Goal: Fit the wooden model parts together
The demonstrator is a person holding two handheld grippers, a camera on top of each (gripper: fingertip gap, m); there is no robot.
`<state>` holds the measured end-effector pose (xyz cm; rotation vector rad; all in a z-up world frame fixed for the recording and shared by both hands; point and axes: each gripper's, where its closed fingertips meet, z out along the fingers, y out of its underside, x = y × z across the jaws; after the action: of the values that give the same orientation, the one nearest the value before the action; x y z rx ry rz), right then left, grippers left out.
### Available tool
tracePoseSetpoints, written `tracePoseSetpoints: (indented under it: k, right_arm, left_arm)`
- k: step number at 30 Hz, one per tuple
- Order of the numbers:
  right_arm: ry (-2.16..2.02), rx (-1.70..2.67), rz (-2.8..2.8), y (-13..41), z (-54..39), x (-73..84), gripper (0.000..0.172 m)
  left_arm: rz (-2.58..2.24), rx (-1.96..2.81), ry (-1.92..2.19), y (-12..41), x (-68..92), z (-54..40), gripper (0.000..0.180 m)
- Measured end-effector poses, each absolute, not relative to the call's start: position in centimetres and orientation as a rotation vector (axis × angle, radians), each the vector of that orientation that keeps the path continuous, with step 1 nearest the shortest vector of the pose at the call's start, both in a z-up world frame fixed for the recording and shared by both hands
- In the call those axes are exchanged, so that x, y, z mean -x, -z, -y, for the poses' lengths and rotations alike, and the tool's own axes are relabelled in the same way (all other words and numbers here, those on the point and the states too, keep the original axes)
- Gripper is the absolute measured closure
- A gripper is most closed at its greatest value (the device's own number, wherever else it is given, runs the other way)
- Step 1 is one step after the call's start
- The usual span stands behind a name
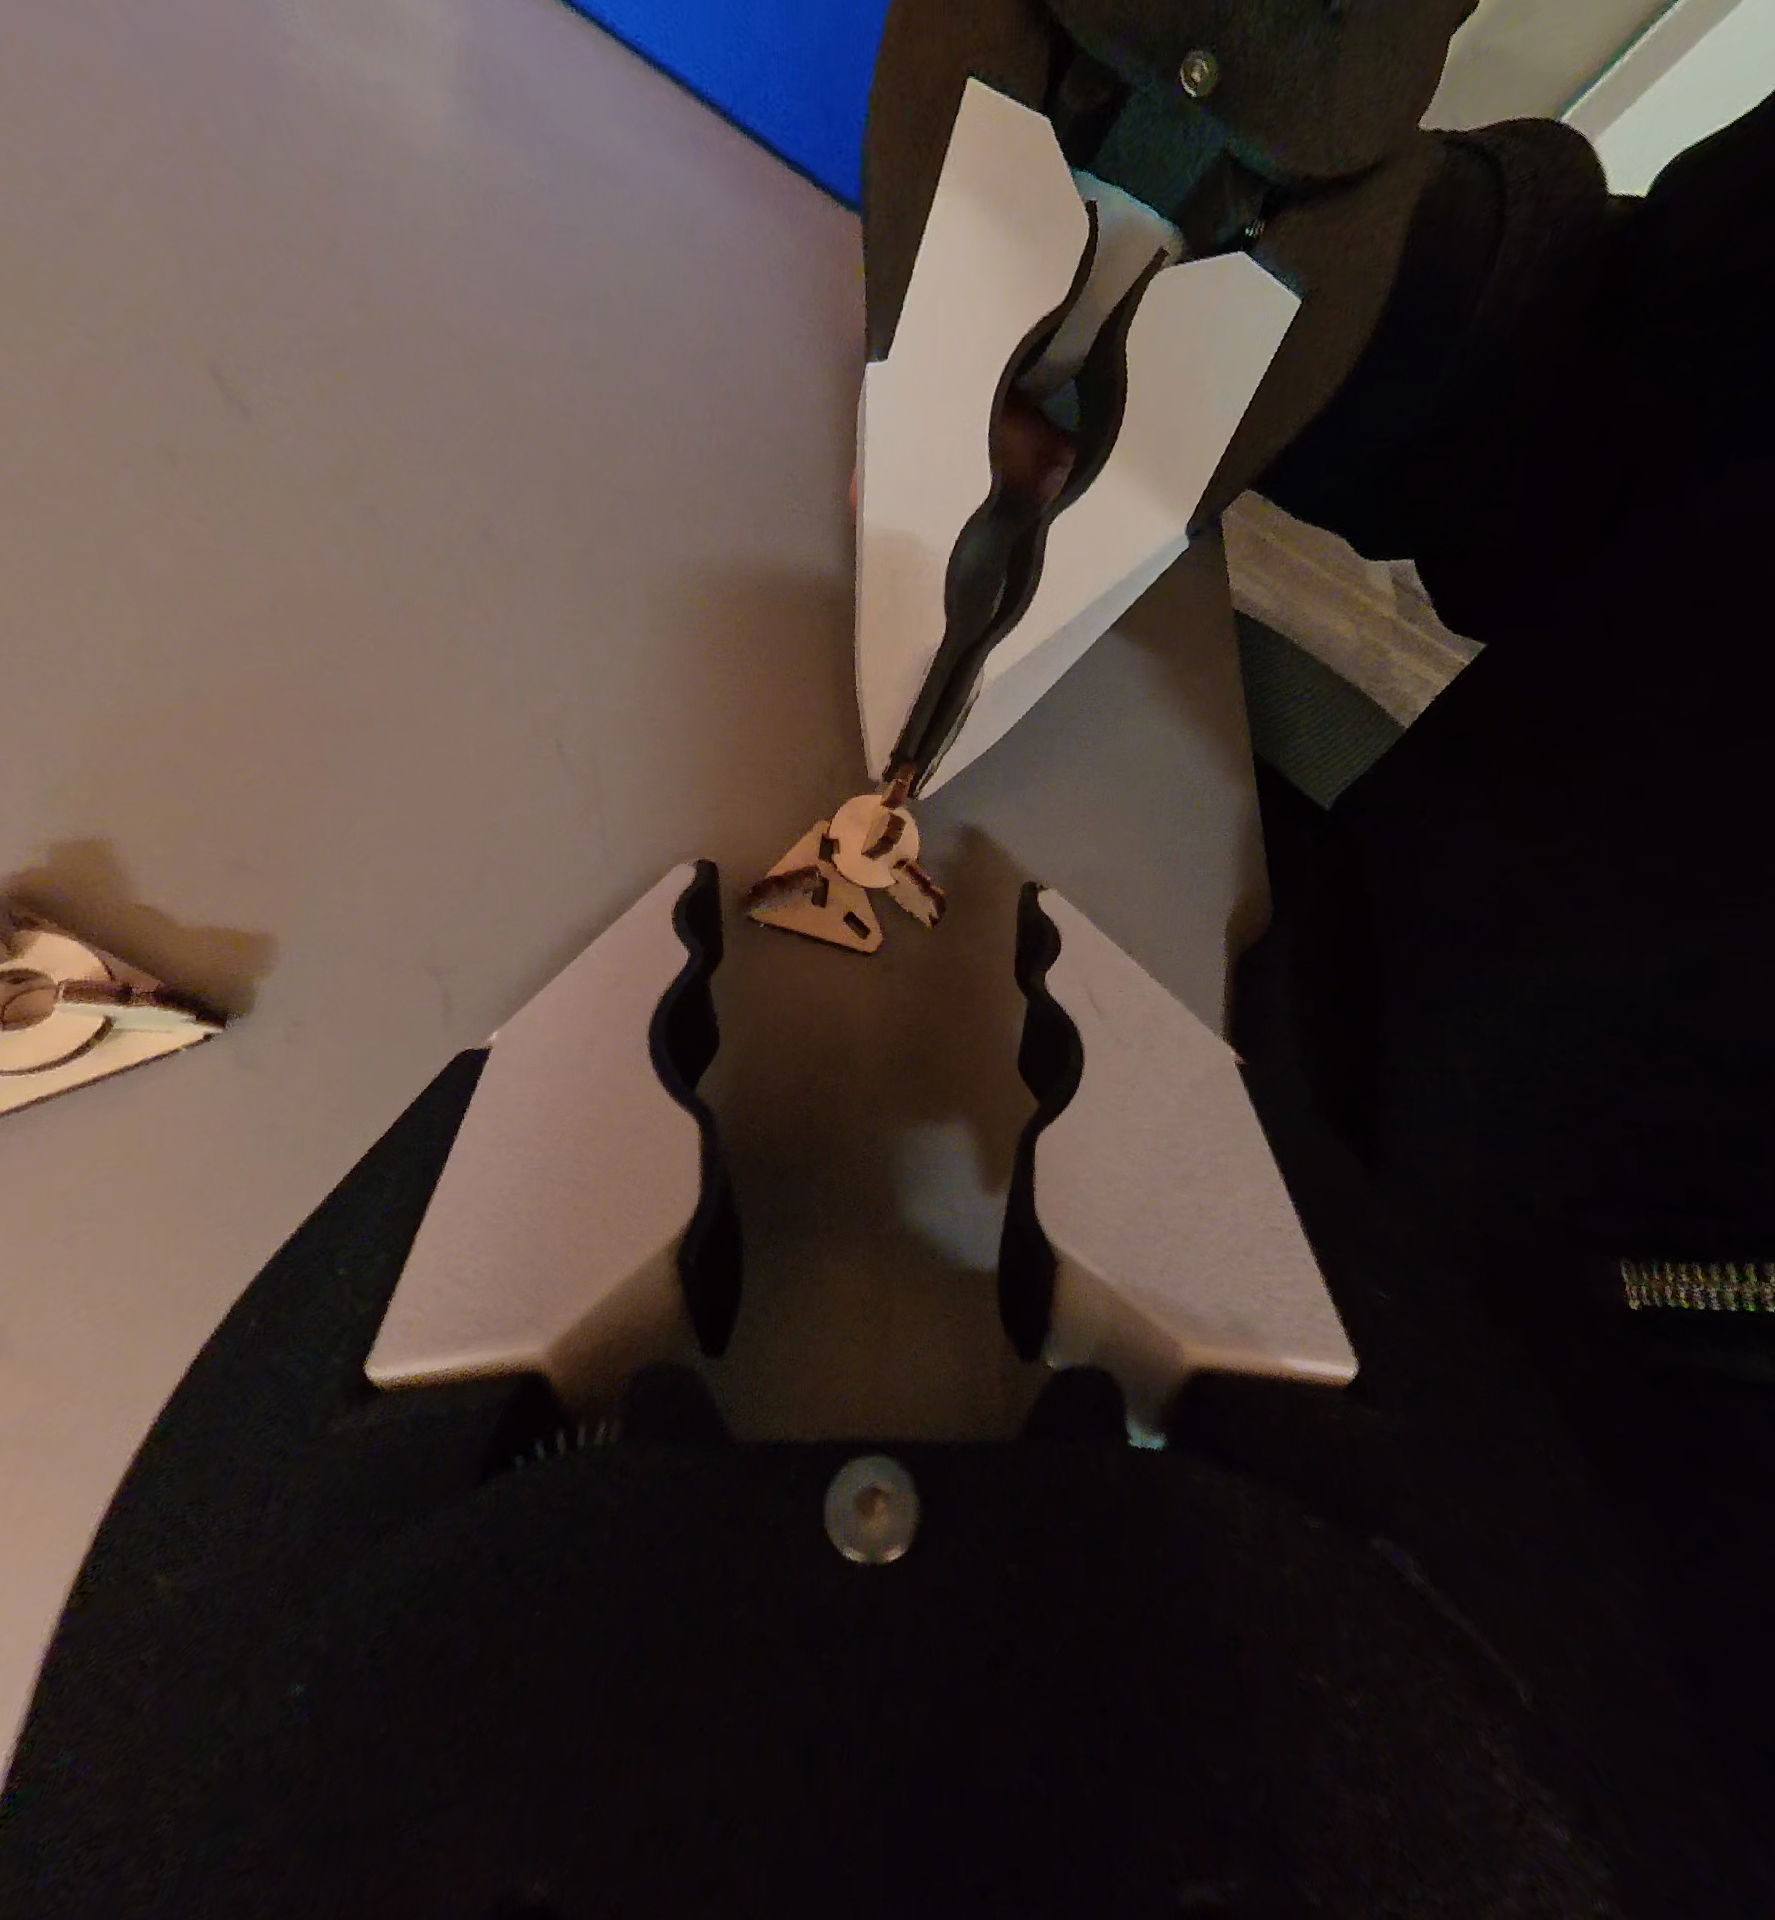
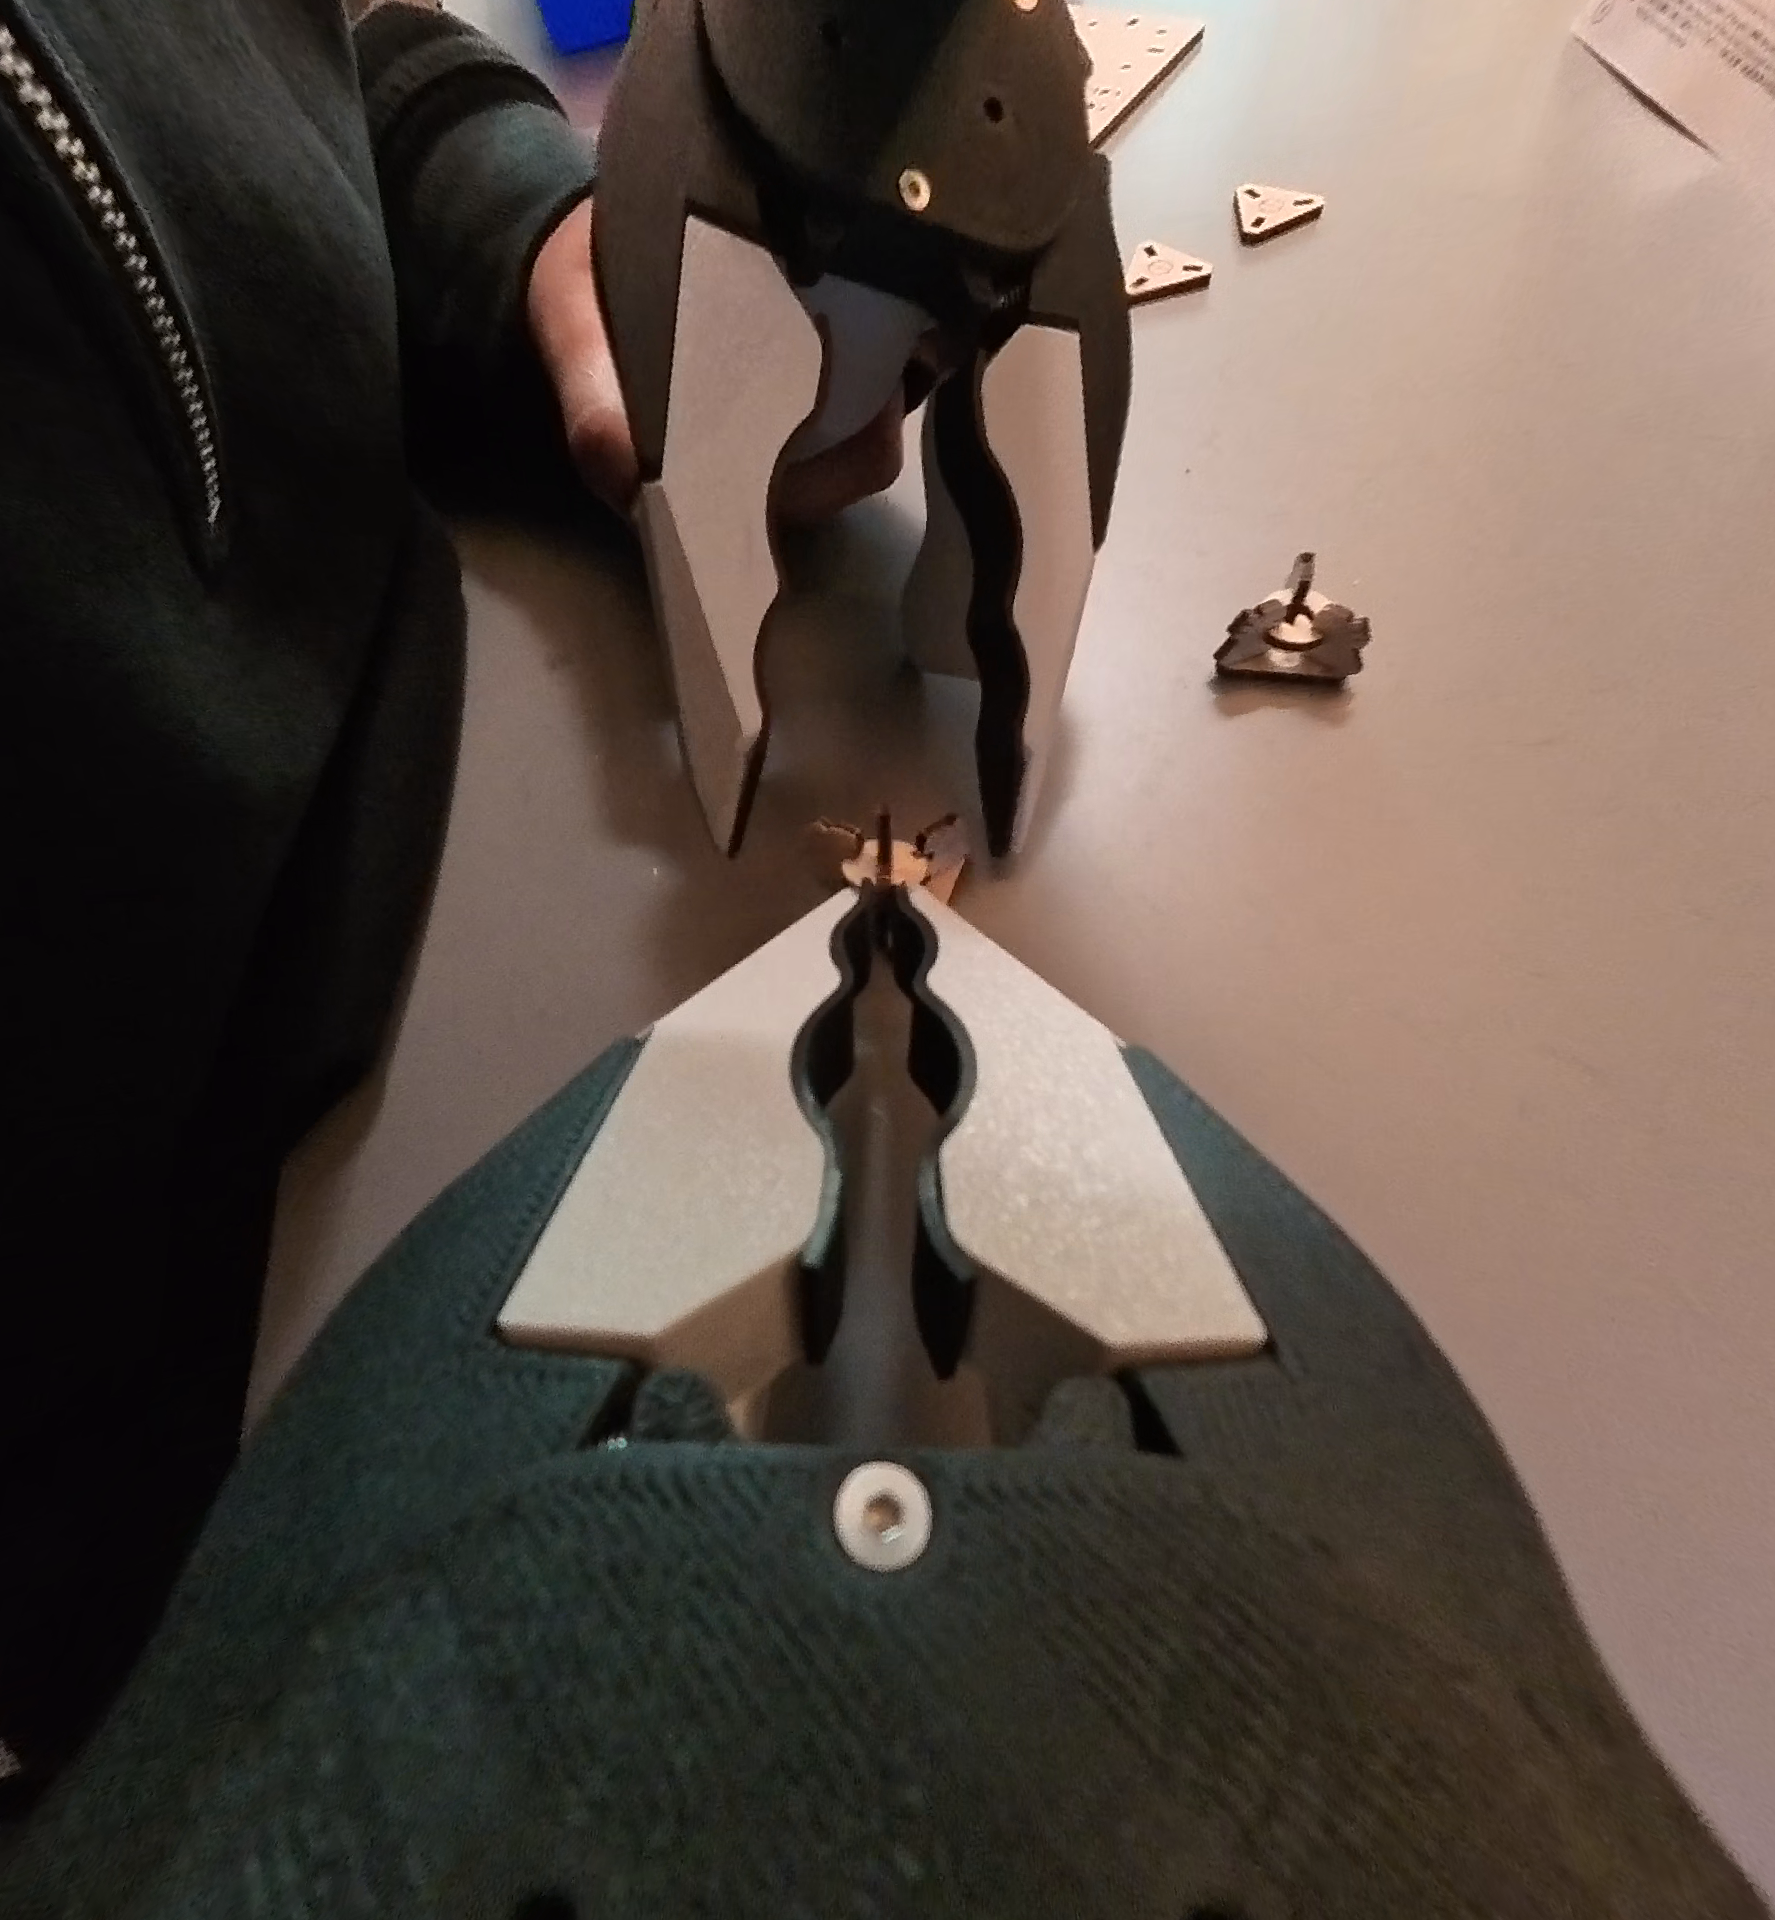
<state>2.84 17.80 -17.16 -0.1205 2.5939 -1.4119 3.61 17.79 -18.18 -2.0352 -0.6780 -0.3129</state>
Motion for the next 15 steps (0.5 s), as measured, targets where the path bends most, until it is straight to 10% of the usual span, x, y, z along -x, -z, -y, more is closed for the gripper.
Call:
tracePoseSetpoints:
  k: [15]
  right_arm:
    - [1.347, 0.195, -2.612, 17.85, -17.35, -2.88, 0.171]
  left_arm:
    - [0.659, 2.041, 0.347, 18.21, -3.78, -18.09, 0.130]
